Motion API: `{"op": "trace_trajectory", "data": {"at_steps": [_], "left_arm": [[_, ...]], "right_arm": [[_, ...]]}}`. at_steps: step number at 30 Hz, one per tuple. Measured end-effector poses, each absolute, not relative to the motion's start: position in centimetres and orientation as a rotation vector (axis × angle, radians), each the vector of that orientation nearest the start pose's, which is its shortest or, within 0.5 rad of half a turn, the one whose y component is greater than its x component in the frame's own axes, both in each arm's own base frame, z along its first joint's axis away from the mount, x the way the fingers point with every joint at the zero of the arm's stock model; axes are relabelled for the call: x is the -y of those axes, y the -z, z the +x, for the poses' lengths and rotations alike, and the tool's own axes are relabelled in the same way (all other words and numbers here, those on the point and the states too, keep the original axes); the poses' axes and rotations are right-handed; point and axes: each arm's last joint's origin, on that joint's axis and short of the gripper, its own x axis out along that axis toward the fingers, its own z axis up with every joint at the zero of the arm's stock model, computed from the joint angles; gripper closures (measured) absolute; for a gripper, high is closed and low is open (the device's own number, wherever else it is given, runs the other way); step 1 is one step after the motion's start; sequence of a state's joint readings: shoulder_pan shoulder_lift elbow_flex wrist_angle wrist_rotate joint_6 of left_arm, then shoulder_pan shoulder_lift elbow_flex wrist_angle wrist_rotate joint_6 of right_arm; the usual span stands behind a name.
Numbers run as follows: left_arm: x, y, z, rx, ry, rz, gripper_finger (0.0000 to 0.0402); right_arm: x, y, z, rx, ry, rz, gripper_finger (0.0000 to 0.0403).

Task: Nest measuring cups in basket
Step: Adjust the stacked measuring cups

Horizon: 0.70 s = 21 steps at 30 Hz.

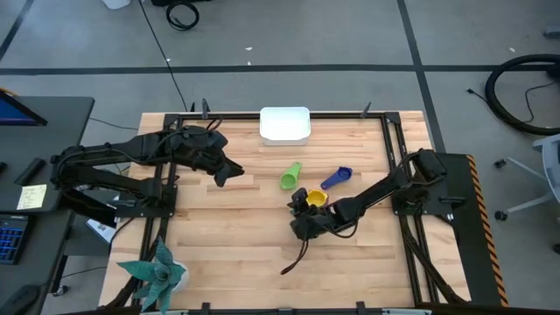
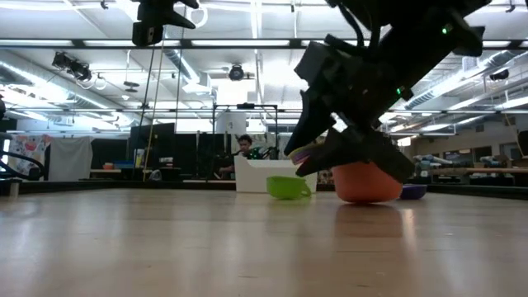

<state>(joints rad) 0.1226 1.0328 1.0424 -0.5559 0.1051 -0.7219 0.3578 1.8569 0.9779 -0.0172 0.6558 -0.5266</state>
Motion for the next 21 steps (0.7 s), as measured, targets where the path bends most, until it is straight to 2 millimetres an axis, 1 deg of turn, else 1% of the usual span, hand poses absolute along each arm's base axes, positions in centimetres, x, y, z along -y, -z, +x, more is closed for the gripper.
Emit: {"op": "trace_trajectory", "data": {"at_steps": [5, 9, 11, 14, 16, 21], "left_arm": [[-2.3, -34.3, 21.1, -0.507, -0.210, -0.765, 0.0260], [-2.3, -34.3, 21.1, -0.506, -0.210, -0.766, 0.0260], [-2.3, -34.3, 21.1, -0.506, -0.211, -0.771, 0.0260], [-2.3, -34.3, 21.1, -0.505, -0.214, -0.783, 0.0260], [-2.3, -34.3, 21.1, -0.504, -0.216, -0.789, 0.0260], [-2.3, -34.3, 21.1, -0.503, -0.217, -0.791, 0.0260]], "right_arm": [[-11.5, -14.5, 33.3, -0.831, 0.053, -0.937, 0.0232], [-12.0, -14.6, 33.1, -0.820, 0.027, -0.927, 0.0232], [-12.1, -14.5, 33.1, -0.824, -0.014, -0.883, 0.0232], [-12.4, -14.2, 32.9, -0.840, -0.104, -0.754, 0.0232], [-12.4, -14.1, 32.8, -0.848, -0.136, -0.698, 0.0232], [-12.4, -14.1, 32.9, -0.849, -0.171, -0.682, 0.0232]]}}
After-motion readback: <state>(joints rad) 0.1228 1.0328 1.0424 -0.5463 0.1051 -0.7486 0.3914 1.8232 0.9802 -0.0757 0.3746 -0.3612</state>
